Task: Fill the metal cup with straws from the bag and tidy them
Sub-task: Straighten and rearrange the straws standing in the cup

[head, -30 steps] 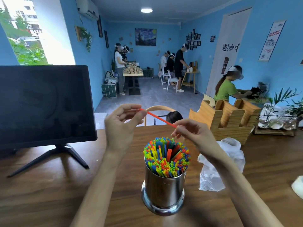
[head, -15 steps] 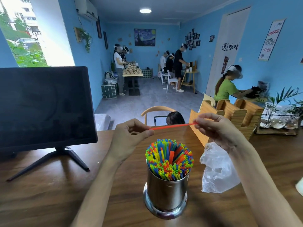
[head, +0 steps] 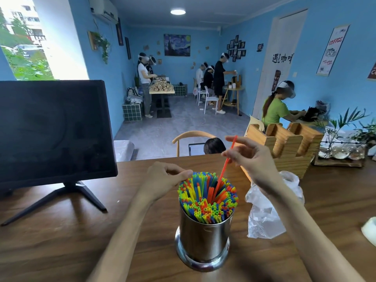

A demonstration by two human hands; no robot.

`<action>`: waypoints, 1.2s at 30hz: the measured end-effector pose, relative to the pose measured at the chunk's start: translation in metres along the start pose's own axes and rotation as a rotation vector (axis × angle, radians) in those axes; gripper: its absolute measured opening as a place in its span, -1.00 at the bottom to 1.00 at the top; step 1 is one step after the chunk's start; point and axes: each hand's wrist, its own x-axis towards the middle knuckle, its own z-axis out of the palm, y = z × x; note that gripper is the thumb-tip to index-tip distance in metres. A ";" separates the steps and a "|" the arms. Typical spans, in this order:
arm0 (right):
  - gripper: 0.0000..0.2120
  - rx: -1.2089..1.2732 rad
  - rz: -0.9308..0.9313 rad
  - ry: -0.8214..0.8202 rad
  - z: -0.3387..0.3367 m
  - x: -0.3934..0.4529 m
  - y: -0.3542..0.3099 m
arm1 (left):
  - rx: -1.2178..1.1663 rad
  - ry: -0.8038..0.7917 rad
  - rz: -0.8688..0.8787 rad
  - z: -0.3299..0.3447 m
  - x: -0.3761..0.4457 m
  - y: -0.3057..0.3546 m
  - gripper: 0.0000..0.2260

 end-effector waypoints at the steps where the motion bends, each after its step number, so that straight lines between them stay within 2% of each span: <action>1: -0.55 -0.027 -0.001 -0.047 0.004 -0.003 0.003 | 0.004 -0.009 -0.008 0.001 0.001 0.000 -0.77; 3: -0.40 -0.114 -0.006 -0.111 0.012 -0.008 0.010 | 0.019 -0.021 -0.030 0.001 0.005 0.000 -0.84; 4: -0.39 -0.165 -0.010 -0.128 0.015 -0.010 0.013 | 0.037 -0.022 -0.042 -0.001 0.007 0.000 -0.87; 7: -0.58 -0.264 -0.023 -0.165 0.018 -0.016 0.021 | 0.049 -0.035 -0.073 -0.005 0.011 0.000 -0.89; 10: -0.84 -0.428 -0.075 -0.182 0.020 -0.020 0.025 | -0.011 -0.044 -0.054 -0.010 0.012 0.006 -0.78; 13: -0.93 -0.462 -0.086 -0.263 0.020 -0.022 0.027 | -0.037 -0.063 -0.029 -0.014 0.013 0.010 -0.78; 16: -0.87 -0.515 -0.052 -0.342 0.017 -0.017 0.022 | 0.010 -0.042 0.022 -0.018 0.015 0.019 -0.95; 20: -0.62 -0.530 -0.068 -0.312 0.020 -0.009 0.011 | 0.162 0.132 0.278 -0.023 0.015 0.049 -0.94; 22: -0.51 -0.485 -0.083 -0.329 0.026 -0.005 0.005 | 0.145 0.217 0.434 -0.023 0.011 0.073 -0.96; 24: -0.51 -0.403 -0.068 -0.377 0.034 -0.001 -0.001 | 0.073 0.301 0.557 -0.025 0.007 0.096 -0.94; 27: -0.70 -0.265 -0.075 -0.400 0.042 0.001 -0.007 | 0.005 0.449 0.701 -0.029 0.004 0.121 -0.92; 29: -0.80 -0.204 -0.124 -0.349 0.041 0.003 -0.012 | -0.003 0.568 0.750 -0.032 0.003 0.128 -0.93; 33: -0.81 -0.075 -0.130 -0.250 0.017 0.005 -0.018 | -0.107 0.745 0.660 -0.037 0.003 0.114 -0.92; 36: -0.83 0.098 -0.088 -0.122 -0.003 0.003 -0.018 | -0.207 0.747 0.555 -0.039 0.001 0.094 -0.94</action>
